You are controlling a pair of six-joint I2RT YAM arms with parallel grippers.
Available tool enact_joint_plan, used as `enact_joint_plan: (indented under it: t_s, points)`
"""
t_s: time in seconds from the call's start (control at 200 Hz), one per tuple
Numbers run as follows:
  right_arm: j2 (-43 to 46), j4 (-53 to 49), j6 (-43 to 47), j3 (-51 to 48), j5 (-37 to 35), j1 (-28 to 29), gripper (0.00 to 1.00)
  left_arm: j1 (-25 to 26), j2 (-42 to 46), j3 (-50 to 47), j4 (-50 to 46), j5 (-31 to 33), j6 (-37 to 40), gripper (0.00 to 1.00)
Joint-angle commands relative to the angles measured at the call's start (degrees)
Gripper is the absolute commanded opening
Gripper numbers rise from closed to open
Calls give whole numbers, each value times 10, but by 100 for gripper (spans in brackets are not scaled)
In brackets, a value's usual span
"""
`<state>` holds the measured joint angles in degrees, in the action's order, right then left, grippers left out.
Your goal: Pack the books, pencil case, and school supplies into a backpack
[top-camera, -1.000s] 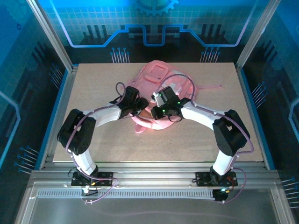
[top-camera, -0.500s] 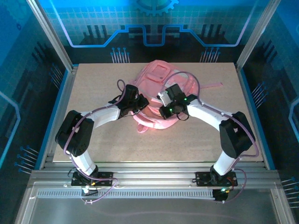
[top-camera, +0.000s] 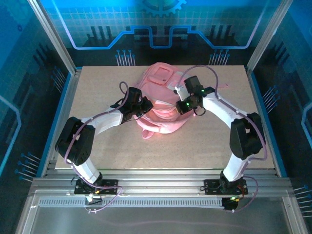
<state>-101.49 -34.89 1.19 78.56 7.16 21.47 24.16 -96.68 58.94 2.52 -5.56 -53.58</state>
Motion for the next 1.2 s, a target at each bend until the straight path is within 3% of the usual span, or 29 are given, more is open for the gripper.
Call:
enact_joint_plan:
  t_s: [0.0,0.03,0.045,0.085,0.13,0.18,0.335,0.425,0.575,0.64,0.695,0.79,0.84,0.875,0.945,0.99,1.031,1.086,1.196]
  points:
    - [-27,32,0,52,-141,-70,19,-28,38,-16,-89,46,56,0]
    - [-23,37,-6,51,-132,-72,35,-29,44,-16,-88,42,58,0]
    - [-19,41,-7,47,-126,-72,43,-29,47,-16,-88,41,60,5]
    - [-3,63,-12,28,-111,-72,62,-29,56,-14,-91,41,67,25]
    - [22,96,-20,-5,-99,-72,91,-29,69,-9,-99,44,82,50]
    - [50,130,-33,-42,-106,-73,99,-29,85,2,-117,56,112,62]
    - [110,219,-60,-156,-192,-95,100,-34,129,41,-202,173,233,82]
    - [124,272,-72,-216,-219,-120,100,-49,157,25,-202,242,294,85]
    - [136,456,-22,-346,-234,-134,99,-74,195,-52,-135,381,392,86]
    - [141,527,-7,-383,-234,-134,100,-78,204,-99,-76,442,424,94]
    - [140,565,-2,-402,-226,-136,100,-84,207,-137,-18,464,457,95]
    - [139,605,1,-427,-210,-139,100,-100,192,-186,66,467,496,95]
    - [148,625,1,-444,-181,-148,91,-108,182,-209,100,474,493,98]
    - [152,642,-6,-456,-176,-155,100,-118,178,-233,138,467,488,98]
    - [166,689,-15,-491,-171,-163,100,-137,178,-294,246,445,479,98]
    - [166,754,-25,-532,-179,-168,100,-146,174,-330,320,418,488,98]
    - [139,874,-35,-570,-200,-173,100,-153,166,-345,363,402,499,98]
    - [162,788,-47,-552,-196,-177,100,-160,163,-352,391,351,529,98]
    - [152,810,-34,-551,-193,-171,100,-197,118,-374,478,246,533,98]
